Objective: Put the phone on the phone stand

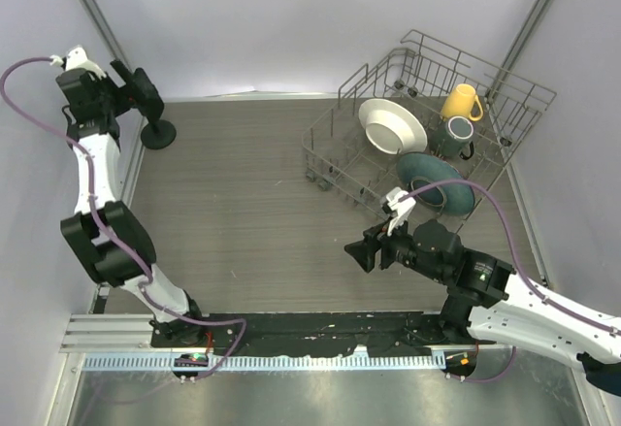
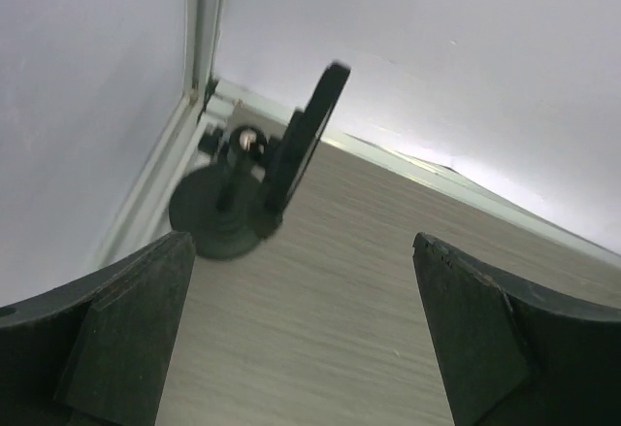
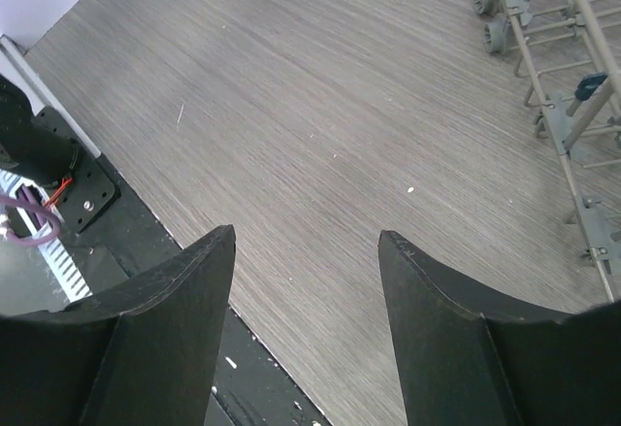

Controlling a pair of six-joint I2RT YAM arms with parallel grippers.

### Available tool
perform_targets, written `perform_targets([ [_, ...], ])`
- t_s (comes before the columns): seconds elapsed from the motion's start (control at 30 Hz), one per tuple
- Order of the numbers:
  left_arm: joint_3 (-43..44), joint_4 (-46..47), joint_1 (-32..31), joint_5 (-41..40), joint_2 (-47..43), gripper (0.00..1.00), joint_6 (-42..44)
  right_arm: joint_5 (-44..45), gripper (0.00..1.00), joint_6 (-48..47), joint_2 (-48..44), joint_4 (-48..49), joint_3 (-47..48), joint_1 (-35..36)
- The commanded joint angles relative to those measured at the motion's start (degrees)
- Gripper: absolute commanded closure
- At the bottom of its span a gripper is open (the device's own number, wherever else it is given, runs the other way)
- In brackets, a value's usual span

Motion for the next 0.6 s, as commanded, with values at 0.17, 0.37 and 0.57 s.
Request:
perform_targets([
  [0.17,-20.81,-2.30,-8.52,-1.16,-24.11,0.00,-19.21,19.13,0.30,8.52,3.44,-7.30,6.50,-0.24],
  [0.37,-17.26,-6.33,-36.05,-8.12,-32.48,0.00,-9.73,31.63,0.27,9.58,8.45,-16.52,16.15,-0.33],
  [0.57,-6.70,-10.47,-54.08,-8.82,-30.72,0.00,-2.53,39.29,0.22,3.01,6.80,-20.15,25.65,-0.42],
])
